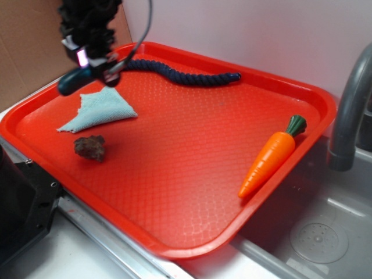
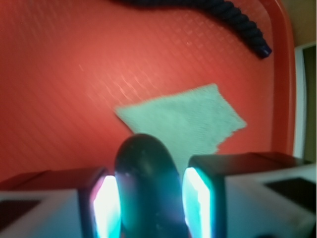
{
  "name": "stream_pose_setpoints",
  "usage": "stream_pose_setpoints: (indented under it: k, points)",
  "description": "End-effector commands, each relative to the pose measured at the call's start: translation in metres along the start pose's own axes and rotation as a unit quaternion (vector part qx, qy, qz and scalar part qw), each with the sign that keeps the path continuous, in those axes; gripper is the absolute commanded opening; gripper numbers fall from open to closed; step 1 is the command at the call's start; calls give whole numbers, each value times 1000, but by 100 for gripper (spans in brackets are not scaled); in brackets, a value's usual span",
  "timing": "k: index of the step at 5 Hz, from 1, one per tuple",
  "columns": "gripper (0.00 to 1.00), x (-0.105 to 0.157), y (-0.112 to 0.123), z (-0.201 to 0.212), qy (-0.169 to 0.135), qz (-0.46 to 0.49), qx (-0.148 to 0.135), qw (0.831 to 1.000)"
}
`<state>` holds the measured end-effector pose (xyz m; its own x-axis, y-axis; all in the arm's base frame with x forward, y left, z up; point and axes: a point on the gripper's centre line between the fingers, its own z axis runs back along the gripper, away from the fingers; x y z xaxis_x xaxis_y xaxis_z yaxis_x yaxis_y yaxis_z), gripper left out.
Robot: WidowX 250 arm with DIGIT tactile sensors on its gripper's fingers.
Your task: Grab the plastic pickle.
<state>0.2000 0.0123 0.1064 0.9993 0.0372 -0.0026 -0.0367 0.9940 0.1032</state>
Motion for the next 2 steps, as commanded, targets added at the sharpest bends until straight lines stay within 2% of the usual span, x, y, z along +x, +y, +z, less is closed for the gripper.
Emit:
stream_pose_setpoints:
  k: [1, 2]
  points:
    - [0, 15, -13, 64, -45, 81, -44, 995]
    - [0, 9, -17, 71, -45, 94, -53, 993]
